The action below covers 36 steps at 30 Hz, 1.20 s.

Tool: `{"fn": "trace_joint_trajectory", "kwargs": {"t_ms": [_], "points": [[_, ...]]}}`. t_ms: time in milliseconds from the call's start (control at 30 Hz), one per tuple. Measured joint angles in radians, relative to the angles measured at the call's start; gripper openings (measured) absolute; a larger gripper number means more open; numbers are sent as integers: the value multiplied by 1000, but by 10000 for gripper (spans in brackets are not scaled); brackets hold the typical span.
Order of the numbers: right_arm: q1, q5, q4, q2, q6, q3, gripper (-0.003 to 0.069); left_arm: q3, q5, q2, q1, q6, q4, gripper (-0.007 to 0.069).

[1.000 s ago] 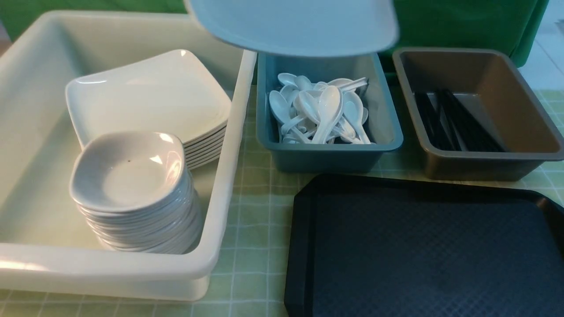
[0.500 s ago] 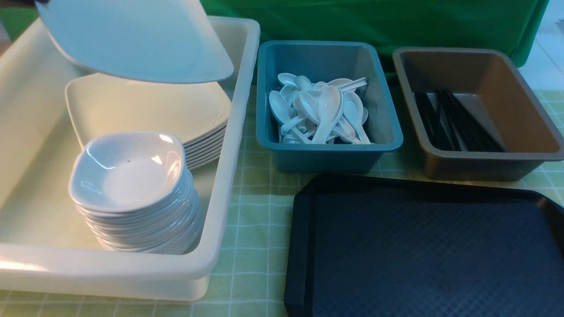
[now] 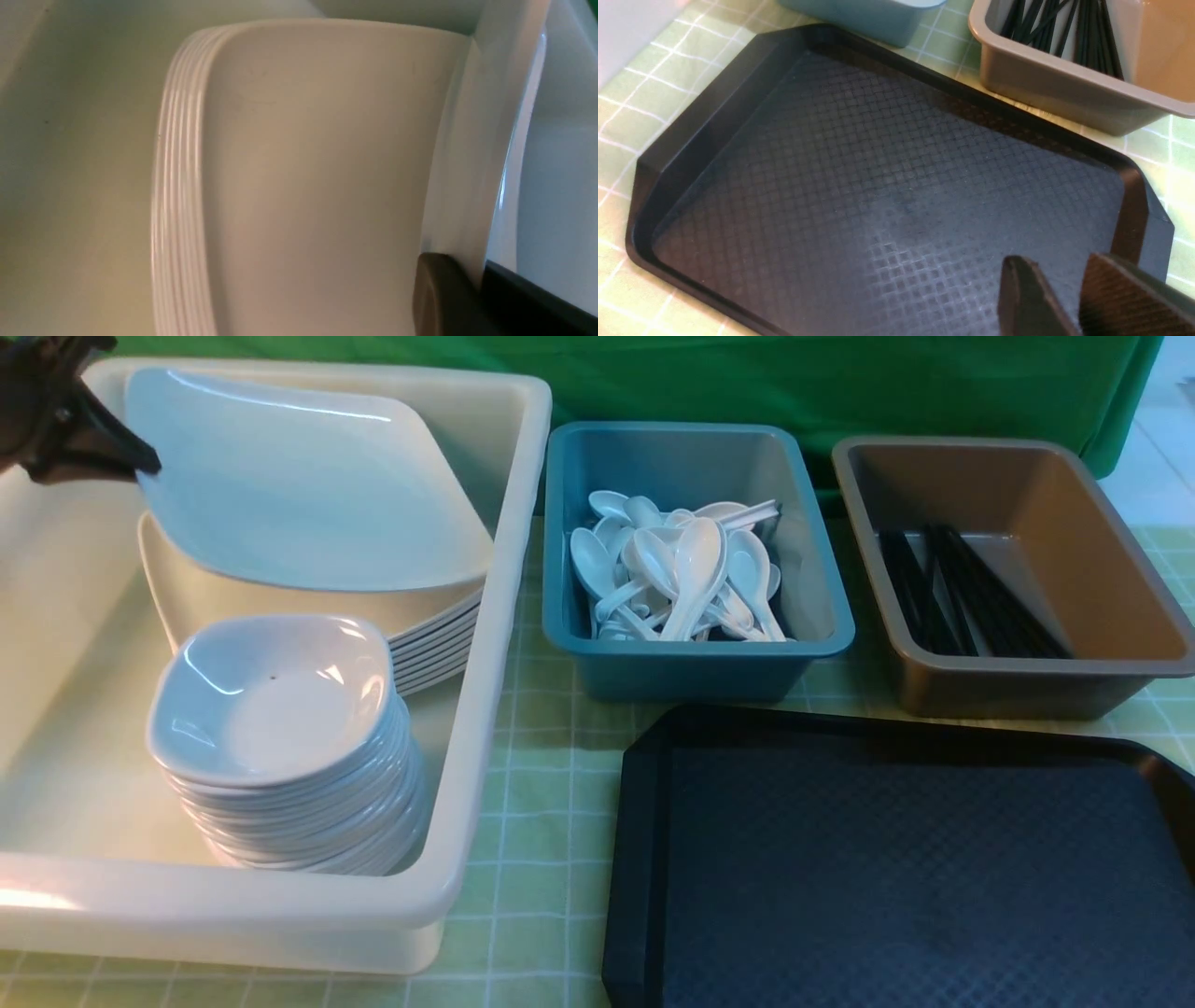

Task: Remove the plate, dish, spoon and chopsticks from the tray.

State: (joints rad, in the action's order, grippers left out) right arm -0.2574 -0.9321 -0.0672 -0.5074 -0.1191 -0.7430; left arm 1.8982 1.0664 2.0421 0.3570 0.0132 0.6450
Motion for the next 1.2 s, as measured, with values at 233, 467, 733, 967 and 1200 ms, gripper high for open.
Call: {"fn": "trace_joint_trajectory", "kwargs": {"t_ms": [233, 467, 733, 967, 1200], "points": [[0, 16, 0, 0, 0, 0, 197, 0, 24, 17, 0, 2, -112, 34], [0, 44, 0, 0, 0, 0, 190, 0, 50, 17, 0, 10, -175, 230], [0, -50, 3, 1, -36, -69, 24, 57, 135, -13, 0, 12, -200, 384], [0, -102, 14, 4, -31, -94, 3, 80, 143, -137, -1, 51, -210, 69], [0, 248, -20, 80, -31, 135, 3, 79, 147, -304, -41, 127, -214, -12]]}}
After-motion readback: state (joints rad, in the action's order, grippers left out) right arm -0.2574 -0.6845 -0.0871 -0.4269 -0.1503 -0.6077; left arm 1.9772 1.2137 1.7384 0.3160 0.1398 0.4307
